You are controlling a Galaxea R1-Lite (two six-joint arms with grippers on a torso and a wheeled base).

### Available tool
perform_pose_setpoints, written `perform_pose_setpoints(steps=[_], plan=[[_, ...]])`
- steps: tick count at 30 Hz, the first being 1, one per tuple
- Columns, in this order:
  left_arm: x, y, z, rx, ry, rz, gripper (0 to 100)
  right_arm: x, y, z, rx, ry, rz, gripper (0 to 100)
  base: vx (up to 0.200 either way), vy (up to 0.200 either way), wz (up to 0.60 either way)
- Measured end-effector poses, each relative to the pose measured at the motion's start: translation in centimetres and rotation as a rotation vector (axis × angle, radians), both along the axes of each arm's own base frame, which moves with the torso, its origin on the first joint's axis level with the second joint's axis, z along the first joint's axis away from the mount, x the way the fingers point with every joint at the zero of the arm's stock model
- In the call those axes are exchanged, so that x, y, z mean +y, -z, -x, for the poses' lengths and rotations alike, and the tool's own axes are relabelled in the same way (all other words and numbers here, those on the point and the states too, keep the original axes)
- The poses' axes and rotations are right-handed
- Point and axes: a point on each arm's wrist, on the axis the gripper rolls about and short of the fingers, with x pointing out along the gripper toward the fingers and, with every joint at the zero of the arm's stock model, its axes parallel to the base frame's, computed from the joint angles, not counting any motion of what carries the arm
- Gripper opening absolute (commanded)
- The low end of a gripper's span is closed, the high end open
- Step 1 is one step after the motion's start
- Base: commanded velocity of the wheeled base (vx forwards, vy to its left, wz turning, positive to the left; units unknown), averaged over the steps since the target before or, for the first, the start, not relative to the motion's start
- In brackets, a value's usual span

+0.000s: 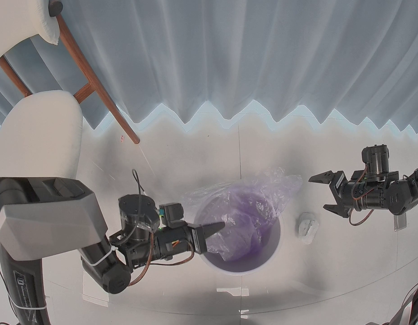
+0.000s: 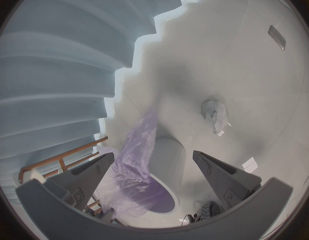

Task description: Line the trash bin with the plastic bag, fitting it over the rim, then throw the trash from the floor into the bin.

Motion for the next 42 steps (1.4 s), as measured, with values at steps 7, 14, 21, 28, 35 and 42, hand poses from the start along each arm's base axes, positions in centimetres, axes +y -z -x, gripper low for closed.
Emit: perform_pose_setpoints(steps=[7, 14, 21, 28, 35, 42], plan=[[-1.0, 0.9, 4.5, -0.025, 0.109, -0.019, 0, 2.4, -0.4, 2.1, 0.037, -0.092, 0.001, 100, 0.0, 0.0, 0.0], [-1.4, 3.2, 5.8, -0.014, 0.164, -0.105, 0, 5.8, -1.7, 2.9, 0.019, -0.212, 0.008, 100, 0.0, 0.0, 0.0], [-1.6, 4.2, 6.0, 0.008, 0.177, -0.126, 0, 7.6, -2.8, 2.1, -0.016, -0.303, 0.092, 100, 0.0, 0.0, 0.0], [-1.9, 4.5, 6.3, 0.011, 0.193, -0.134, 0, 8.5, -1.7, 0.6, -0.035, -0.383, 0.216, 100, 0.0, 0.0, 0.0], [-2.1, 4.5, 6.6, 0.011, 0.201, -0.138, 0, 9.4, -0.5, -1.6, -0.042, -0.39, 0.261, 100, 0.0, 0.0, 0.0], [-2.0, 4.4, 6.5, 0.009, 0.2, -0.136, 0, 9.6, 1.3, -2.3, 0.005, -0.424, 0.303, 0, 0.0, 0.0, 0.0]])
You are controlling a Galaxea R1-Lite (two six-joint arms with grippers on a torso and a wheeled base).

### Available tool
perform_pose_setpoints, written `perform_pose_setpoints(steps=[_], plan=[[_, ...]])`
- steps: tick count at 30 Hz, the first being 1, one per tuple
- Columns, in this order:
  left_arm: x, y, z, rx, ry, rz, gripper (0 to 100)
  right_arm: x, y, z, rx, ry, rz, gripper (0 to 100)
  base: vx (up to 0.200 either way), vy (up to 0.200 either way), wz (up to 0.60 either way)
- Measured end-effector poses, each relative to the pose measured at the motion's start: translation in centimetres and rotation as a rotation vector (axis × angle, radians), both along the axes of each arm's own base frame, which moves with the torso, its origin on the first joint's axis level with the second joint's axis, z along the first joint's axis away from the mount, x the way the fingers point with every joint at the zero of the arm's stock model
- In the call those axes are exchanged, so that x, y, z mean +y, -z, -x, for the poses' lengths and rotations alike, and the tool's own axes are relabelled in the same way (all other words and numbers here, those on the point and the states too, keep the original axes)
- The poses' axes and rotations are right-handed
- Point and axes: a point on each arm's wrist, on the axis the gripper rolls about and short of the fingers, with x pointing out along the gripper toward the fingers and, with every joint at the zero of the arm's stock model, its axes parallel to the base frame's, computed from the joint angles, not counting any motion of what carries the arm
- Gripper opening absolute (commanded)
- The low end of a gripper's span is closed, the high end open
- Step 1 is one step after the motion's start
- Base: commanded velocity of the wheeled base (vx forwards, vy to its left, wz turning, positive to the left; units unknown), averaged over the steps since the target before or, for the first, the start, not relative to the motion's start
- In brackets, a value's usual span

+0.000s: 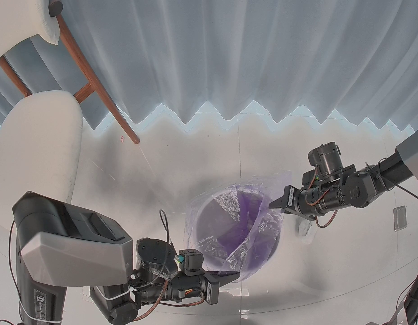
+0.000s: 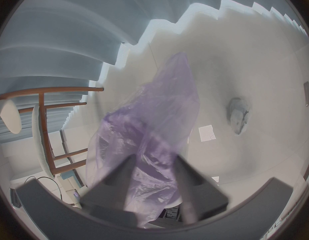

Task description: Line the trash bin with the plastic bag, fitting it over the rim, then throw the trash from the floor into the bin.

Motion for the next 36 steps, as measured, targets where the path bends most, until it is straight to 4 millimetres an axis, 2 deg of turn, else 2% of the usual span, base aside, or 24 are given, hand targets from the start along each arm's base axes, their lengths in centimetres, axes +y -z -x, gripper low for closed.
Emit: perform_pose_setpoints(steps=[5, 11, 17, 22, 28, 29, 36], plan=[[0.0, -0.1, 0.0, -0.003, 0.0, 0.002, 0, -0.1, 0.6, -0.3, 0.018, -0.001, 0.013, 0, 0.0, 0.0, 0.0], [0.1, -0.2, 0.1, -0.003, 0.0, 0.001, 0, -0.6, 0.4, -0.1, 0.008, 0.007, 0.031, 0, 0.0, 0.0, 0.0], [0.7, -0.1, 0.8, 0.017, 0.008, -0.019, 0, -3.5, 0.4, 1.2, 0.057, 0.062, 0.061, 0, 0.0, 0.0, 0.0], [1.1, 0.2, 1.4, 0.017, 0.025, -0.045, 0, -5.9, 1.8, 2.9, 0.132, 0.099, 0.095, 0, 0.0, 0.0, 0.0], [1.1, 1.4, 1.8, 0.036, 0.04, -0.083, 0, -7.1, 3.4, 4.1, 0.201, 0.124, 0.107, 0, 0.0, 0.0, 0.0], [1.1, 1.5, 1.8, 0.038, 0.042, -0.087, 0, -7.1, 3.4, 4.1, 0.199, 0.124, 0.104, 100, 0.0, 0.0, 0.0], [1.1, 2.3, 2.0, 0.057, 0.046, -0.108, 0, -7.2, 2.4, 4.8, 0.183, 0.157, 0.069, 100, 0.0, 0.0, 0.0]])
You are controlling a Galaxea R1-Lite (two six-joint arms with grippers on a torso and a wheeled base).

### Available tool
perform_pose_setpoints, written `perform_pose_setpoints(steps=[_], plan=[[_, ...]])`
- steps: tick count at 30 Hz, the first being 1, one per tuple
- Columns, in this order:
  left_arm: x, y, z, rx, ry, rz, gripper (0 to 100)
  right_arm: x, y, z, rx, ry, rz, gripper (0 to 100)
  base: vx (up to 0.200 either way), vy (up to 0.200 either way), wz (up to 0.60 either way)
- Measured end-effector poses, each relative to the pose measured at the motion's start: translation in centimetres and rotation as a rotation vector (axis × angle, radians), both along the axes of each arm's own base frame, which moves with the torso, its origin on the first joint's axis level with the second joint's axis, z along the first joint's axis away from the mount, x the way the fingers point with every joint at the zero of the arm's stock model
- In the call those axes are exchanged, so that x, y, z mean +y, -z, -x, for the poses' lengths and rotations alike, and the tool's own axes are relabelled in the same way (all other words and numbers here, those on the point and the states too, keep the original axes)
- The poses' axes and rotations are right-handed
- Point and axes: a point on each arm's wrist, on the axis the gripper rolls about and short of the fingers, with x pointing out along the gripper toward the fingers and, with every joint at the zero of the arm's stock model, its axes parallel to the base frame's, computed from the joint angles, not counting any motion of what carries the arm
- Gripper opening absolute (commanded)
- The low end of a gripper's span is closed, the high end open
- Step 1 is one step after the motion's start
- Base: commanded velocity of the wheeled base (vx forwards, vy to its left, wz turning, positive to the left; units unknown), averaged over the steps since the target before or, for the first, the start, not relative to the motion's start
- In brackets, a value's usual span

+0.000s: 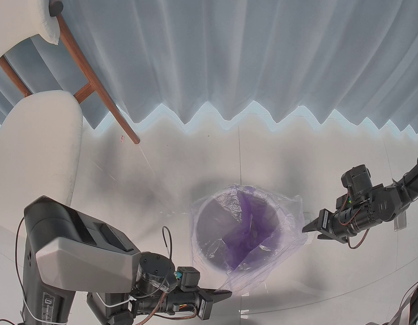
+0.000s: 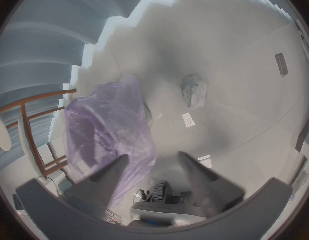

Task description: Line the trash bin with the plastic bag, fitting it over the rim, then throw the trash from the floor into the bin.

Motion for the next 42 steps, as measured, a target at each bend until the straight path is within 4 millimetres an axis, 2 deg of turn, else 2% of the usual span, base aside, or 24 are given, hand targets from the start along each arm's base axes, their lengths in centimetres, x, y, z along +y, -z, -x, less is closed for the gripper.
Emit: perform_pose_setpoints(steps=[3, 10, 16, 23, 24, 32, 38, 42], plan=[[0.1, 0.2, 0.1, -0.006, 0.007, -0.011, 0, 0.4, -1.2, 0.6, -0.005, 0.029, -0.05, 100, 0.0, 0.0, 0.0], [0.3, 0.5, 0.5, -0.043, 0.039, -0.043, 0, 3.7, -3.6, 2.9, 0.021, -0.017, -0.159, 100, 0.0, 0.0, 0.0], [0.3, 0.7, 0.7, -0.109, 0.088, -0.069, 0, 6.7, -3.4, 3.9, 0.072, -0.071, -0.175, 100, 0.0, 0.0, 0.0], [1.6, 1.2, 1.4, -0.143, 0.119, -0.138, 0, 7.9, -2.3, 3.7, 0.102, -0.087, -0.149, 100, 0.0, 0.0, 0.0], [1.9, 1.3, 1.4, -0.136, 0.107, -0.151, 100, 8.0, -2.2, 3.6, 0.103, -0.086, -0.144, 100, 0.0, 0.0, 0.0], [2.9, 1.0, 2.3, -0.096, 0.094, -0.174, 100, 7.9, -1.8, 3.6, 0.115, -0.079, -0.136, 100, 0.0, 0.0, 0.0], [4.5, -1.2, 3.0, 0.022, -0.019, -0.112, 100, 7.4, -1.8, 3.4, 0.114, -0.061, -0.135, 100, 0.0, 0.0, 0.0], [5.5, -2.5, 2.7, 0.123, -0.159, -0.047, 100, 7.1, -1.8, 3.3, 0.113, -0.05, -0.135, 100, 0.0, 0.0, 0.0]])
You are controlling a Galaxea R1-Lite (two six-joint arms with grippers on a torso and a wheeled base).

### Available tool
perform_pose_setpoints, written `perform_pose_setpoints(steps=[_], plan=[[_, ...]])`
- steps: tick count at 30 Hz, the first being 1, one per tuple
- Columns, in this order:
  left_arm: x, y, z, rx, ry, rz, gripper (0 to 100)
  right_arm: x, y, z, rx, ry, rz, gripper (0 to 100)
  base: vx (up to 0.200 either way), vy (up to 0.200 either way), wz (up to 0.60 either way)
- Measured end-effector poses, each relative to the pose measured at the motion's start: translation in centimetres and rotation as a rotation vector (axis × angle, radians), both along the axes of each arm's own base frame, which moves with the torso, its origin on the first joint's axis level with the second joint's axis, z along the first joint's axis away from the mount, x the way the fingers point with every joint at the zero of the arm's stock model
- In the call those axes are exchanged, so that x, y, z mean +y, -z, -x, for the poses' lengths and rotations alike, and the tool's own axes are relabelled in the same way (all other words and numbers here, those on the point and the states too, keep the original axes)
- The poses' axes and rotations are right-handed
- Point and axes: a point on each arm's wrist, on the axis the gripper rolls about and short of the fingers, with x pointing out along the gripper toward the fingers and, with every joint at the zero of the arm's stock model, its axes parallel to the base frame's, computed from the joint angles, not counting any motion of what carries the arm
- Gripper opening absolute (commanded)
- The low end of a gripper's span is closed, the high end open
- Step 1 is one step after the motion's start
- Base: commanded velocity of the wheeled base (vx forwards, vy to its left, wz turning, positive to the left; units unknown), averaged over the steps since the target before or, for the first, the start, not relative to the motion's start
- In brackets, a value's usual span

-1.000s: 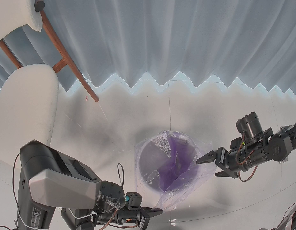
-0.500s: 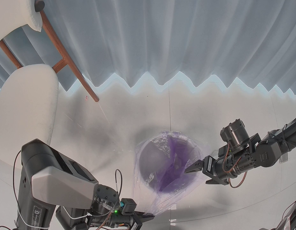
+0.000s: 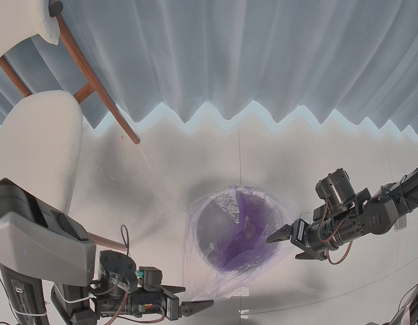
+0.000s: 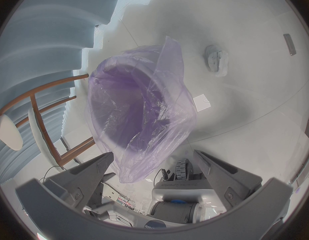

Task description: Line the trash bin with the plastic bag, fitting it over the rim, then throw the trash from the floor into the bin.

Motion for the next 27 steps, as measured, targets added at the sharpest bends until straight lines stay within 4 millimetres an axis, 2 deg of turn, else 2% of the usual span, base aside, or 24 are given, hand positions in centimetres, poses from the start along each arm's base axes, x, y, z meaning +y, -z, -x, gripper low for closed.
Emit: perform_pose_setpoints(steps=[5, 11, 12, 22, 27], plan=[[0.7, -1.1, -1.7, 0.062, -0.227, 0.084, 100, -0.2, -0.1, -0.1, -0.004, 0.009, -0.001, 100, 0.0, 0.0, 0.0], [0.5, -0.9, -3.8, 0.05, -0.331, 0.126, 100, -0.4, -0.2, -0.2, -0.01, 0.019, 0.001, 100, 0.0, 0.0, 0.0], [0.5, -0.7, -4.2, 0.047, -0.344, 0.124, 0, -0.4, -0.2, -0.2, -0.012, 0.022, 0.002, 100, 0.0, 0.0, 0.0], [0.3, 1.1, -7.1, 0.015, -0.431, 0.115, 0, -0.5, -0.6, -0.1, -0.019, 0.041, -0.001, 100, 0.0, 0.0, 0.0], [2.1, 1.8, -7.4, 0.001, -0.495, 0.055, 0, -0.7, -0.6, -0.1, -0.021, 0.046, 0.0, 100, 0.0, 0.0, 0.0]])
